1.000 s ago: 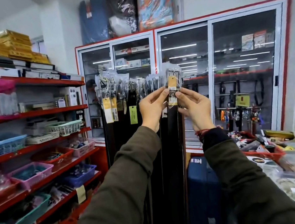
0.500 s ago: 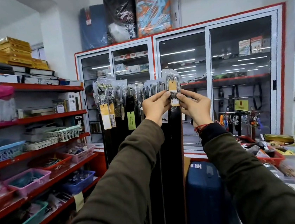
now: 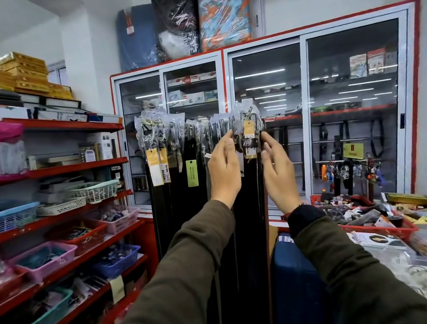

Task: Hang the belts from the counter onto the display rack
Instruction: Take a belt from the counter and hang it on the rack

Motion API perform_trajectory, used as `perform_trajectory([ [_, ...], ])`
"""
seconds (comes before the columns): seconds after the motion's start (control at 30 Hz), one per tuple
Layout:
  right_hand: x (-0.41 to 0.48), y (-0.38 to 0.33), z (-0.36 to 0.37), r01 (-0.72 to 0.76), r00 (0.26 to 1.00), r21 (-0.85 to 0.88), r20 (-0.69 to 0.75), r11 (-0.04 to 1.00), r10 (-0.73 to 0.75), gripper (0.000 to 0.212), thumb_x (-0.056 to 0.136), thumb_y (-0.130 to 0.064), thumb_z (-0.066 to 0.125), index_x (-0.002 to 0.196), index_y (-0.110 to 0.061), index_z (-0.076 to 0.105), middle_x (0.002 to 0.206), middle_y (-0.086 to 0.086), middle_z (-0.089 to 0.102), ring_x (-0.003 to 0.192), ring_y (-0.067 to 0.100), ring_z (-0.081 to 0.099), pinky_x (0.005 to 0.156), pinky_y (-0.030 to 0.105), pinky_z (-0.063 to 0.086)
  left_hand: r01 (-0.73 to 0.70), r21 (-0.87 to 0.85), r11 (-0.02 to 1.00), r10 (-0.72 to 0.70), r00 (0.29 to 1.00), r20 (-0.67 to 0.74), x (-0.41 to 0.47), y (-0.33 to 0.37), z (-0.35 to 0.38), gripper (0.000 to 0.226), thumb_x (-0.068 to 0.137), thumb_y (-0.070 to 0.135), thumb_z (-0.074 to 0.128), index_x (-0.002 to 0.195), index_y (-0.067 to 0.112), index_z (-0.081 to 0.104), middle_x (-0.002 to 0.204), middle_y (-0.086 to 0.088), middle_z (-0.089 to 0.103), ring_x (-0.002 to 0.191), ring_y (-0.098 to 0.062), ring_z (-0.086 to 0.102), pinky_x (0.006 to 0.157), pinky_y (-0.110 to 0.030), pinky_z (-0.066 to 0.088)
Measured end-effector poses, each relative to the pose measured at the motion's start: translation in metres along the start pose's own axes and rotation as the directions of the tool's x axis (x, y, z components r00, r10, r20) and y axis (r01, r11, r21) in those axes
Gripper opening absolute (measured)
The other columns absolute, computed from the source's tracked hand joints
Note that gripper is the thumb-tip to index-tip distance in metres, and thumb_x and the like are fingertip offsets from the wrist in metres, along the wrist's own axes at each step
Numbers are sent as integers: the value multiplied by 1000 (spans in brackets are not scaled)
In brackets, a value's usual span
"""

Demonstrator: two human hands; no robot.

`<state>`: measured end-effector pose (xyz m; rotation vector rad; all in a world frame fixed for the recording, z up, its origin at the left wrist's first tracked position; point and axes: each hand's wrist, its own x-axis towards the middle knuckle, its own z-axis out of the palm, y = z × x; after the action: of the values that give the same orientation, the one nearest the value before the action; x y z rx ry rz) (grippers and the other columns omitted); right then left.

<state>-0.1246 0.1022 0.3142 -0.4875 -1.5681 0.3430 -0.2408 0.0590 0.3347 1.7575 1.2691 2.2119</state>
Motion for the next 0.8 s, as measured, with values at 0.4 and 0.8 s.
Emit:
perform_trajectory([
  [0.4, 10, 19, 10, 117, 911, -259, 413, 959, 0, 68, 106, -13, 38, 162, -19, 1, 171, -8, -9, 156, 2, -5, 117, 4, -1, -248, 450, 858, 62, 919, 389, 16, -27, -15, 59, 107, 50, 28, 162, 30, 17, 170, 14, 11, 158, -13, -3, 129, -38, 10],
  [0.8, -15, 16, 30, 192, 960, -384, 263, 903, -93, 65, 108, -32, 41, 162, -21, 8, 172, -8, -4, 159, 15, -10, 130, 43, 10, -399, 642, 654, 248, 916, 316, 7, -36, -58, 58, 106, 46, 26, 160, 25, 25, 170, 7, 16, 159, -15, 1, 129, -46, 0],
])
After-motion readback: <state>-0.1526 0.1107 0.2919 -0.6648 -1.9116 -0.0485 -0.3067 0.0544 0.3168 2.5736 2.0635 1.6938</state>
